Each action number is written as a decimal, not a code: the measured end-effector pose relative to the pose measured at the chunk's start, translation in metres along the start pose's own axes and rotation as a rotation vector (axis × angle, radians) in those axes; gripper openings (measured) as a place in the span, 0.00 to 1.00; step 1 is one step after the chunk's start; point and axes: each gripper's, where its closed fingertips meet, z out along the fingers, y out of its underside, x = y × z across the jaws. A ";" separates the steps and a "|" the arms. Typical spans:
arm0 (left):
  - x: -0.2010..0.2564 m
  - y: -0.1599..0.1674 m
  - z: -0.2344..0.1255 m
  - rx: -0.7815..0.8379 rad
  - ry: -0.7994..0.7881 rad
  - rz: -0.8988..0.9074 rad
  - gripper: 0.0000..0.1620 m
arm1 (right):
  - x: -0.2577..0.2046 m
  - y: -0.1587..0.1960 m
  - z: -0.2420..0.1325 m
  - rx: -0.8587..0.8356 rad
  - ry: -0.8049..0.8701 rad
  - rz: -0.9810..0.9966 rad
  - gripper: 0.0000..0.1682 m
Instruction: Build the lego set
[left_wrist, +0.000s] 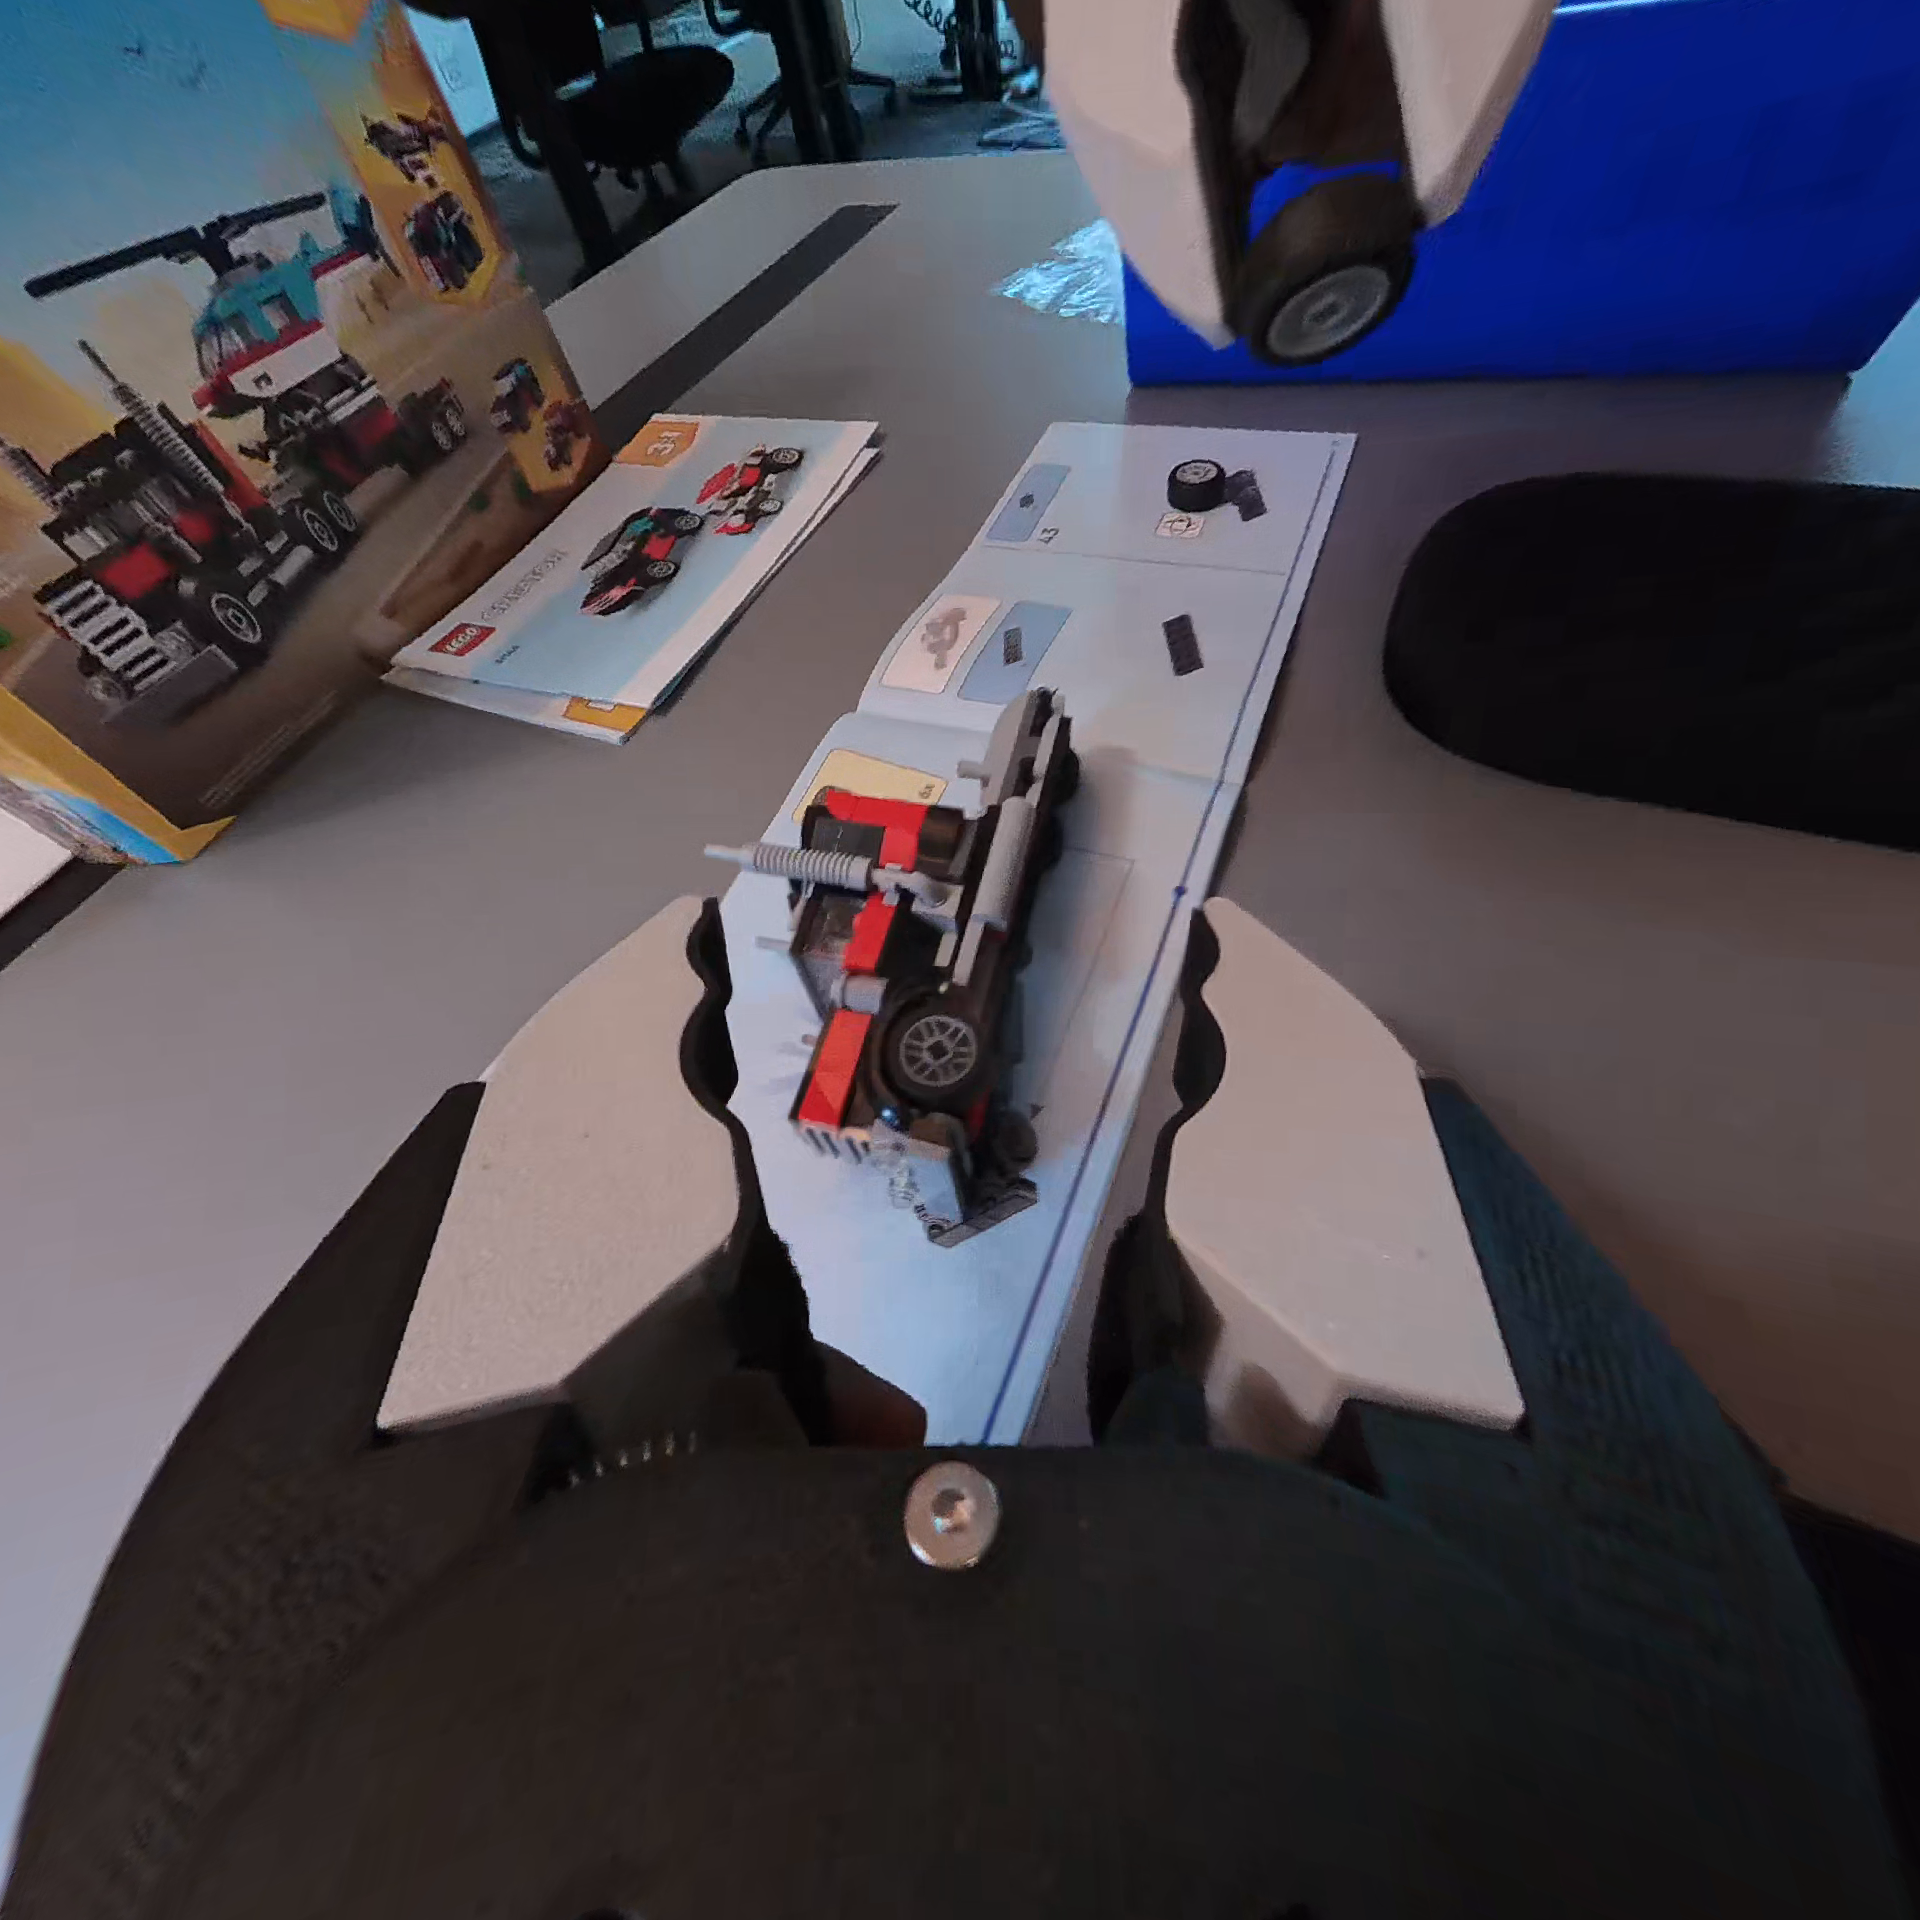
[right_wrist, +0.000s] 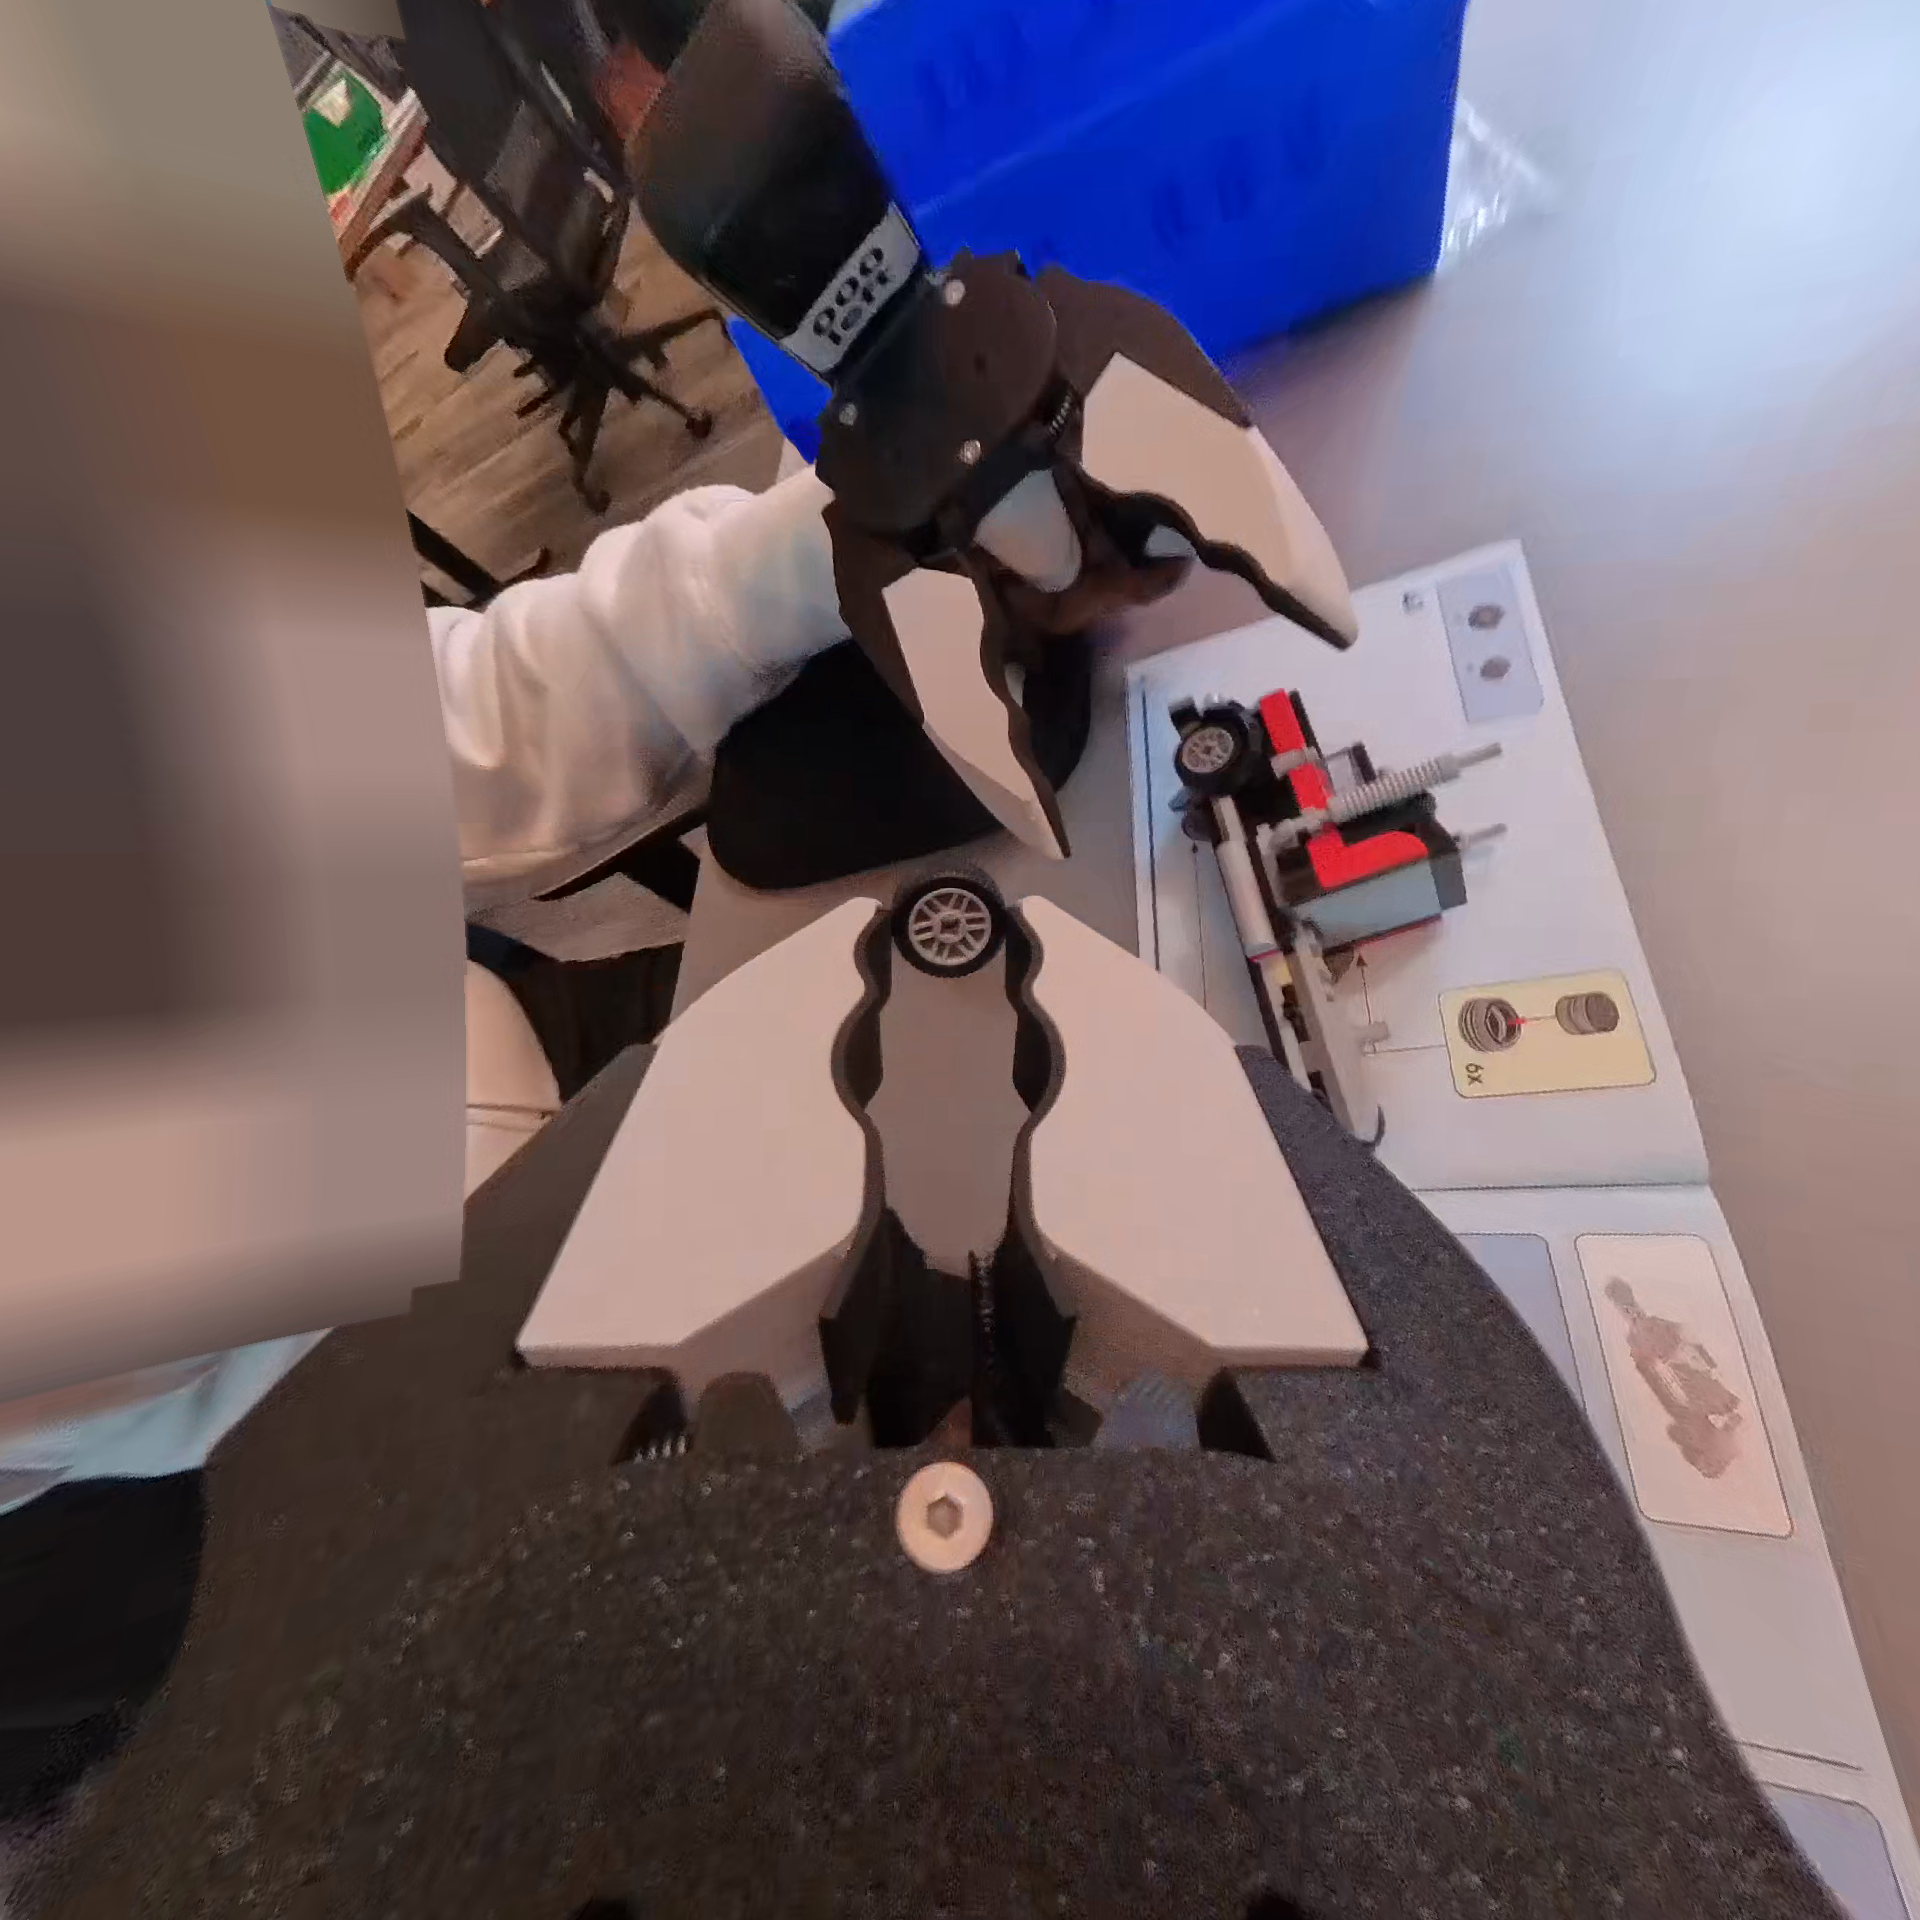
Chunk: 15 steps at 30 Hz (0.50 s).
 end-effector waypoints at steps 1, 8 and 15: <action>-0.004 0.004 0.001 0.011 0.000 -0.008 0.52 | 0.005 0.000 0.002 -0.028 -0.026 0.038 0.13; -0.009 0.011 -0.002 0.051 0.079 -0.070 0.48 | 0.040 0.017 0.013 -0.186 0.011 0.212 0.12; 0.001 0.033 0.010 -0.128 0.081 0.027 0.47 | 0.064 0.029 0.011 -0.324 0.216 0.153 0.13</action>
